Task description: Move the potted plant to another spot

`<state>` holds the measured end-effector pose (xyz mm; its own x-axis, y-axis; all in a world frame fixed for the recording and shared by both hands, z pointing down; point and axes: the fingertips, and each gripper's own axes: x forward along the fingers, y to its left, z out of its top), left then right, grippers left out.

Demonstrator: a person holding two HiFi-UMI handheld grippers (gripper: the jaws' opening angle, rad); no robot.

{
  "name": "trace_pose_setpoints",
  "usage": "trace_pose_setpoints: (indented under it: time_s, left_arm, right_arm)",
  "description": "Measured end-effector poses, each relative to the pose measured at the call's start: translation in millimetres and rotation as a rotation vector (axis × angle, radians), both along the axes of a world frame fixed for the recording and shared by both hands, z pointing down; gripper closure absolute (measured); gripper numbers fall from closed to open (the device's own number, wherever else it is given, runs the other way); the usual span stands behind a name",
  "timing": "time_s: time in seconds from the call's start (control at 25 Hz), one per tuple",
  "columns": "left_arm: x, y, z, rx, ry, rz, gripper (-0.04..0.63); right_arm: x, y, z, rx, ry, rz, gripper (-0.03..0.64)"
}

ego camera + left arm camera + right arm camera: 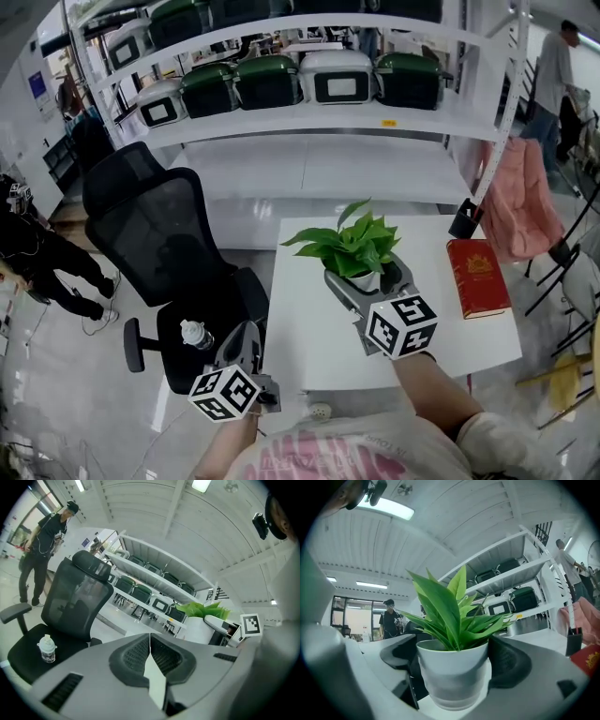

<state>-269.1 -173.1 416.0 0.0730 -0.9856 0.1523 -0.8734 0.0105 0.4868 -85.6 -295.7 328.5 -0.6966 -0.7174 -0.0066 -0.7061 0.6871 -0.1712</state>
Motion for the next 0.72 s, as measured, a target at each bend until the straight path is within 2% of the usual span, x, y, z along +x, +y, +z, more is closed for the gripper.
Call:
trace_pose_setpoints:
  time_s: [0.32, 0.72]
  left_arm:
    - [1, 60, 13, -0.021, -0.002, -0.11, 0.571]
    - [21, 115, 37, -0.032, -0.004, -0.187, 0.571]
  right_arm:
    - [-16, 35, 16, -0.012, 0.014, -0.098, 0.123]
    - [-18, 79, 47, -0.024, 0.016, -0.2, 0.123]
